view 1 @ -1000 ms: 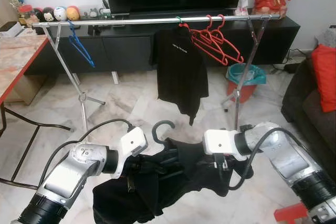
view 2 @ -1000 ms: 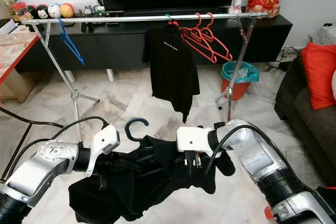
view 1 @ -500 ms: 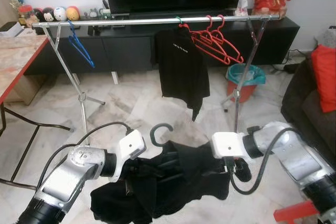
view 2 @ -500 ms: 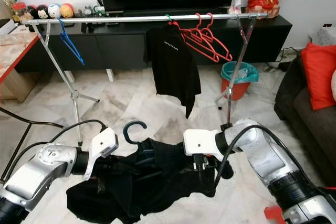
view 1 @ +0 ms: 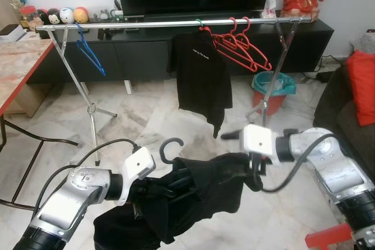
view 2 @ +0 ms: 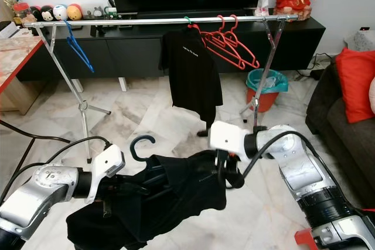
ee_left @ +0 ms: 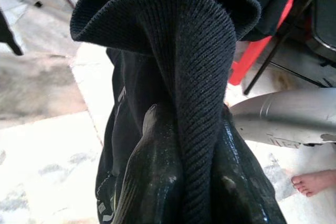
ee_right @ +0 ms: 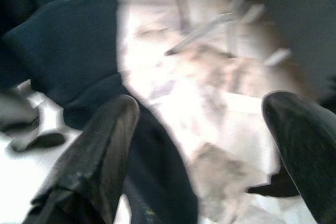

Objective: Hang hanger

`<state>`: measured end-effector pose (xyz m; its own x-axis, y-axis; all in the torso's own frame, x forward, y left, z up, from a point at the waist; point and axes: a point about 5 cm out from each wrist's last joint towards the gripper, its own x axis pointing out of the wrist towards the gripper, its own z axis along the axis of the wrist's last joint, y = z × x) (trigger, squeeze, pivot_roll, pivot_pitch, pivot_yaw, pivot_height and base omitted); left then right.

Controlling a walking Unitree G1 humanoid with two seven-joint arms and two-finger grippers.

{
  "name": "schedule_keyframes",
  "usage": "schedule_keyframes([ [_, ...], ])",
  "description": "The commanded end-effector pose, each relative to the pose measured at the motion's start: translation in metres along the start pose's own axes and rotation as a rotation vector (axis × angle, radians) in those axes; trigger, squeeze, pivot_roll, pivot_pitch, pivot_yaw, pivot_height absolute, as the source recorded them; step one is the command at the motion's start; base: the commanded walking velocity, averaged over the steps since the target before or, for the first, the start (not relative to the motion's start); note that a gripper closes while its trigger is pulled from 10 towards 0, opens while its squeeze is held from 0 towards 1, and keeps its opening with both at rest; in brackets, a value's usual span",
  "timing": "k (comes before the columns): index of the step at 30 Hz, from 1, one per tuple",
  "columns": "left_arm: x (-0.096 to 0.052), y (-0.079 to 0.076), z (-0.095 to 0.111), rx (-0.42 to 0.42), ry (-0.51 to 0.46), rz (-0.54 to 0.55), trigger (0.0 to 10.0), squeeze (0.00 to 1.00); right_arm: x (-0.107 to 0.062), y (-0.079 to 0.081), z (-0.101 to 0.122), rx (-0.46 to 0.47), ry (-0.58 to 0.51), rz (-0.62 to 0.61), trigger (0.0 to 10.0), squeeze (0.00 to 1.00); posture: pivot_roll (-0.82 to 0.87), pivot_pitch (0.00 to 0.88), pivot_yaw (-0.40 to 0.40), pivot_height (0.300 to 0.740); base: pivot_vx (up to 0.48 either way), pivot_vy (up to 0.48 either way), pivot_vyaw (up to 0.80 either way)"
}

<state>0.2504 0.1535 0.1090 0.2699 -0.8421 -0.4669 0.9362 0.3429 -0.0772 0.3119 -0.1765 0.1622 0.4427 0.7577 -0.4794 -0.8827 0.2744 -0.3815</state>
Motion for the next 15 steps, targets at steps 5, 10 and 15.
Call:
schedule_keyframes([
  [5,-0.016,0.018,0.010,0.023,-0.105,0.296,10.0,0.00,-0.013,-0.038,-0.009,0.208,-0.094,-0.496,10.0,0.00,0.08,0.000,-0.015,0.740,0.000,0.000,0.00],
  [10,-0.034,0.038,-0.004,-0.048,-0.179,0.663,10.0,0.00,-0.014,-0.024,-0.046,0.497,-0.158,-0.798,10.0,0.00,0.08,0.000,-0.027,0.740,0.000,0.000,0.00],
  [15,-0.048,0.047,-0.019,-0.120,-0.207,0.903,10.0,0.00,-0.004,0.001,-0.070,0.654,-0.151,-0.879,10.0,0.00,0.08,0.000,-0.034,0.740,0.000,0.000,0.00],
])
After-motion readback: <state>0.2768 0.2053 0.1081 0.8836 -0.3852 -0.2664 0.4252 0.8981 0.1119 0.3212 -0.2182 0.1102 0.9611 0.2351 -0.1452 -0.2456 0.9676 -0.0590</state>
